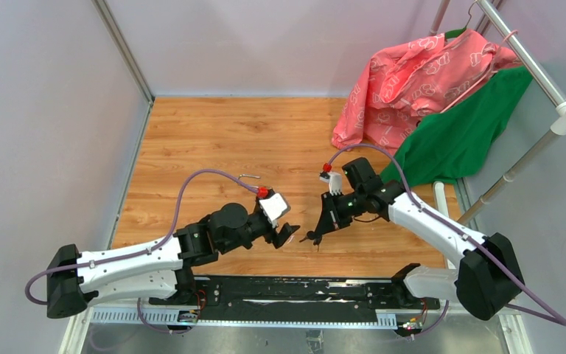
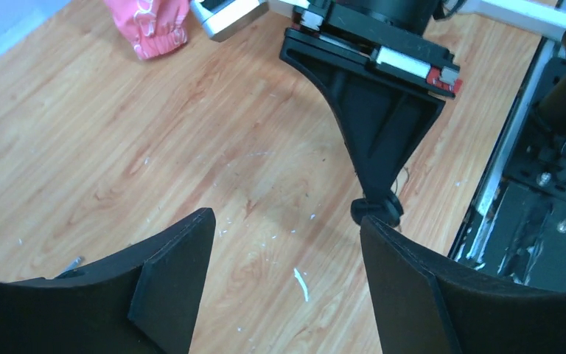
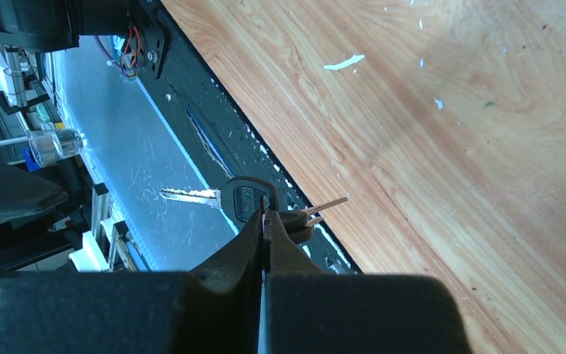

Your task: Unlock with the key

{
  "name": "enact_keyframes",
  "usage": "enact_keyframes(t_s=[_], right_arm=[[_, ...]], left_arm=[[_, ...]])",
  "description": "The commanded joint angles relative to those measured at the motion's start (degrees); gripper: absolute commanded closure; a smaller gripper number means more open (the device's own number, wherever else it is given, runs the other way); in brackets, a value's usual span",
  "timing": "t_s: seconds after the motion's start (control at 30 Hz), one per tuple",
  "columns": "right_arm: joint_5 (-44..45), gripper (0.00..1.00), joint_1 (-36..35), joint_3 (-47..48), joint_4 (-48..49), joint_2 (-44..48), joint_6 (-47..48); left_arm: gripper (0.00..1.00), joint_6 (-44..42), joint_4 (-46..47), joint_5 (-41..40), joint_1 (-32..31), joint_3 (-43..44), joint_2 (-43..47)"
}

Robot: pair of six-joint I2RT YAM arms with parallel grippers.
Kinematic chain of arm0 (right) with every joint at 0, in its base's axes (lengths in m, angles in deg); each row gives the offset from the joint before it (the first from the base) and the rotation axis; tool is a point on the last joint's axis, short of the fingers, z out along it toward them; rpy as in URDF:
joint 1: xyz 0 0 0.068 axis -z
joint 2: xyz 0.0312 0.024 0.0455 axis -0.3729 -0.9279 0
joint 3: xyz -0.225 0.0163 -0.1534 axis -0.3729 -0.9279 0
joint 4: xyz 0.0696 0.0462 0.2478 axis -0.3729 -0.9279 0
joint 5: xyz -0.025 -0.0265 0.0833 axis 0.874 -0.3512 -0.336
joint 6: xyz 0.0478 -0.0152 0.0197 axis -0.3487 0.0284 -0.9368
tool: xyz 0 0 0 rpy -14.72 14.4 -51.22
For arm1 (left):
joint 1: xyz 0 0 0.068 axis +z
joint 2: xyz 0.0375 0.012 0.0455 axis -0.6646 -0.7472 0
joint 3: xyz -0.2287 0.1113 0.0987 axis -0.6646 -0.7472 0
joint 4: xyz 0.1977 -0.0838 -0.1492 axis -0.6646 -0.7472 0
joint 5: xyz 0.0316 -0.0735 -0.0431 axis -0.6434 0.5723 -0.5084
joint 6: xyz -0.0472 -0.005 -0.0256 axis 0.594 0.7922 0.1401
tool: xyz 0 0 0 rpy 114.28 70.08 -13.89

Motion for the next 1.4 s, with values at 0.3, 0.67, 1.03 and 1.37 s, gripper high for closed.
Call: enact_keyframes(t_s=[0.3, 0.67, 1.03, 1.37], right_arm=[[-5.9, 1.0, 1.02, 0.69, -7.81, 3.62, -0.13], [-13.6, 1.0, 0.87, 0.7, -7.4, 3.37, -0.82], [-16.32, 1.0, -0.44, -0.13, -5.66, 2.94, -2.37], [-15.53, 1.0, -1.79, -0.23, -5.17, 2.04, -2.63]], left_arm=[[0.24, -23.43, 15.77, 14.36, -3.99, -10.23, 7.82], [0.27, -30.03, 15.59, 21.33, -6.12, -11.49, 6.84], [0.38, -32.3, 13.05, 28.16, -7.31, -10.53, 5.0], [0.49, -36.06, 12.69, 25.06, -9.5, -9.03, 0.26]])
